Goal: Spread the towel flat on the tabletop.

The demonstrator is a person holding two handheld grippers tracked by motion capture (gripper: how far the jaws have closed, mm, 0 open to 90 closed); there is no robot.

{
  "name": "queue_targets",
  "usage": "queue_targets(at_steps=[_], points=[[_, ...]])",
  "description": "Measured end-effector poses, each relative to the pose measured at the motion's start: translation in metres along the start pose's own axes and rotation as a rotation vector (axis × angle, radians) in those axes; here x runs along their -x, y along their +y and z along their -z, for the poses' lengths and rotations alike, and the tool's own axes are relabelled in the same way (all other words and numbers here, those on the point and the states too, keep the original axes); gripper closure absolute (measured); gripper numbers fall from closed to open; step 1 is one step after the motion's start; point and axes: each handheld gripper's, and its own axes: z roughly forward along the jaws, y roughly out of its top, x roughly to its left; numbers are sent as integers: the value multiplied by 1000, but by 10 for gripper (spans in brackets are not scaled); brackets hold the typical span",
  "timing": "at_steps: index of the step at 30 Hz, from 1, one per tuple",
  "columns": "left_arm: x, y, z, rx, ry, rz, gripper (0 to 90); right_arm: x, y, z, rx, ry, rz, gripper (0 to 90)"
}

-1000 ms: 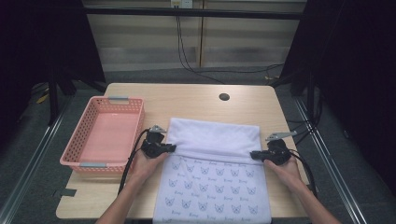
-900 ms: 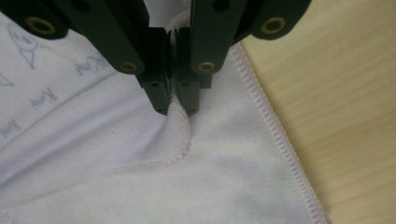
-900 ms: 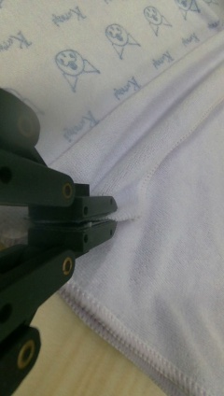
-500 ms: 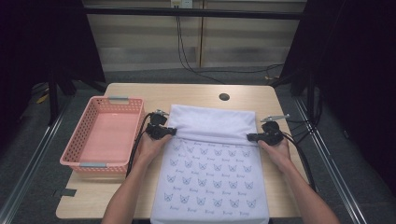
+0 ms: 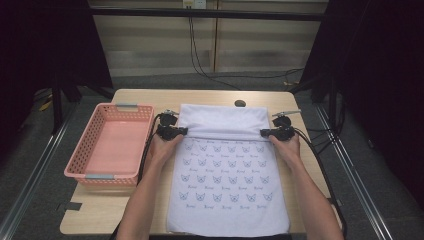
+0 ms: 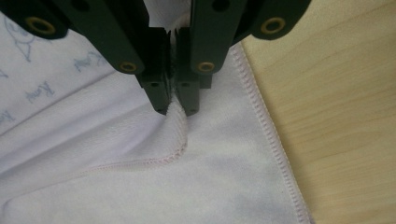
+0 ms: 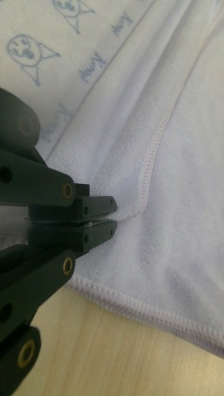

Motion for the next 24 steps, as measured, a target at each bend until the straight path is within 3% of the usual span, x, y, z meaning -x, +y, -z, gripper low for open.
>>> queue_targets(at_steps=[2,3,5,7,11,15,18,24], points=[[2,1,3,-17,-27,13,870,0,-2,0,21,2,-12,881],[3,1,5,-33,-37,0,870,1,-3,1,22,11,-14,881],[8,4,10,-13,-63,1,869,3,-3,4,35,24,-15,882],[13,10,20,-1,-64,-27,869,3,3,12,68,42,-17,881],[22,20,48,78,-91,-41,869,-2,20,40,162,89,-8,882],[26,19,67,97,-98,-55,868,-11,22,69,223,123,22,881],[31,12,88,116,-125,-86,868,-14,15,87,250,147,45,882],[42,17,124,189,-158,-109,866,-28,18,121,267,174,100,881]])
